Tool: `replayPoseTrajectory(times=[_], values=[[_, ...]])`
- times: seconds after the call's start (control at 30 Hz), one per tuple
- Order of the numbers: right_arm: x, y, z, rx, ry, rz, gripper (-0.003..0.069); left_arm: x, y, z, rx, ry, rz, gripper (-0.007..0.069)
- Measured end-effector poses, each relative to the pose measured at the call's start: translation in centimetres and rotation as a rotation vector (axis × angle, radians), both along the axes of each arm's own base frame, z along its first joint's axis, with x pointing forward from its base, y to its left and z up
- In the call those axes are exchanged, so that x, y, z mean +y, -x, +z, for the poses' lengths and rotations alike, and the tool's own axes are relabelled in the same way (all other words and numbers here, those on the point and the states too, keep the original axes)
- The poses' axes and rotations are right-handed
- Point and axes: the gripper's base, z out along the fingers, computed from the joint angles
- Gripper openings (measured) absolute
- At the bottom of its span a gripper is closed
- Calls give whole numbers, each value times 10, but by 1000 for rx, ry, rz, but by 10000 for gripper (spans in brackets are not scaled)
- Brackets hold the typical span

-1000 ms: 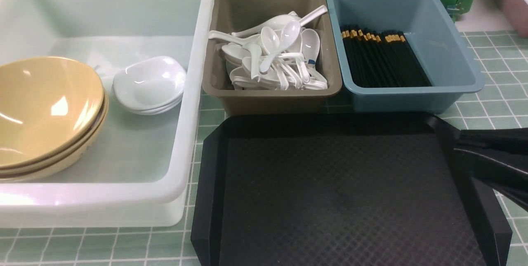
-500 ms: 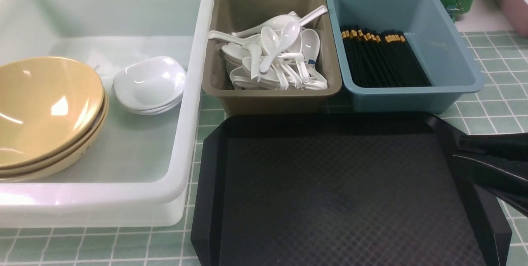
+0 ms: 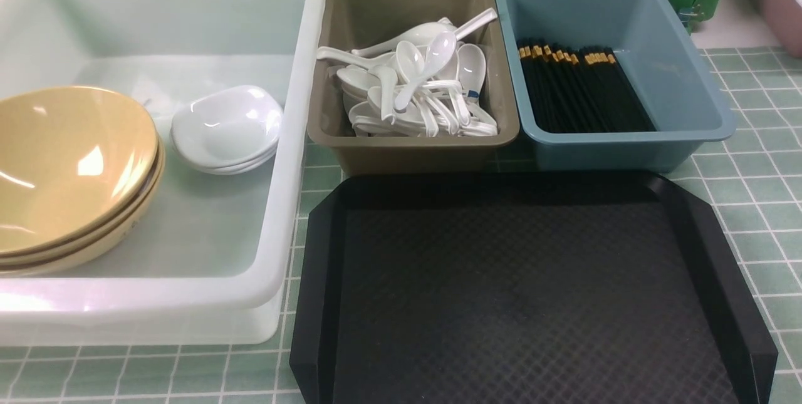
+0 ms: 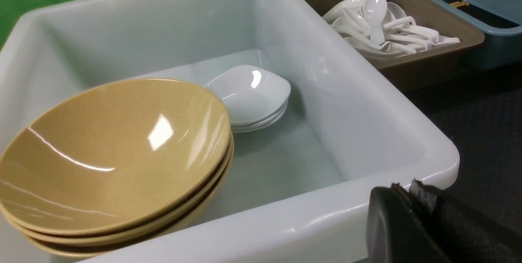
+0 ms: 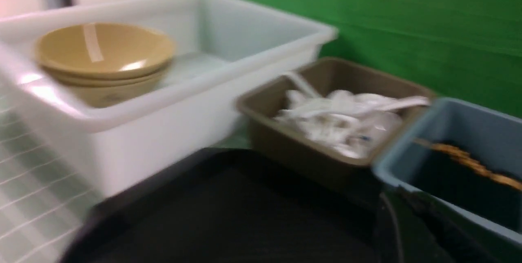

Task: On blue table put chopsticks spoon bowls plates into blue grey white boxes.

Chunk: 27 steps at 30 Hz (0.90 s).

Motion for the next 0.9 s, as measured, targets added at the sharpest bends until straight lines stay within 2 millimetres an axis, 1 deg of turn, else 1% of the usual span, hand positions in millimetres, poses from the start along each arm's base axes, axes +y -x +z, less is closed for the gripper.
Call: replayPoseTrajectory(times=[0.1, 0.13, 0.17, 0.23, 0.27, 0.3, 0.37, 0.4, 0.43, 0.47, 0.63, 0.9], values=[[-15, 5, -24, -16, -17, -183, 35, 0, 0, 0, 0, 0, 0, 2], [-15, 5, -27, -11, -16, -194, 35, 0, 0, 0, 0, 0, 0, 2], [-21, 8, -38, -17, -19, -277, 35, 0, 0, 0, 1, 0, 0, 2], [-26, 9, -54, -7, -20, -367, 35, 0, 0, 0, 1, 0, 0, 2], [-26, 9, -56, -5, -20, -375, 35, 0, 0, 0, 1, 0, 0, 2], [-29, 8, -71, 19, -15, -430, 35, 0, 0, 0, 1, 0, 0, 2], [-31, 6, -87, 64, -16, -476, 35, 0, 0, 0, 1, 0, 0, 2], [-31, 6, -89, 69, -17, -479, 35, 0, 0, 0, 0, 0, 0, 2], [-32, 5, -100, 106, -32, -499, 35, 0, 0, 0, 0, 0, 0, 2], [-32, 4, -107, 132, -45, -510, 34, 0, 0, 0, 0, 0, 0, 2], [-33, 5, -112, 165, -48, -519, 34, 0, 0, 0, 1, 0, 0, 2], [-36, 5, -112, 176, -75, -582, 34, 0, 0, 0, 1, 0, 0, 2]])
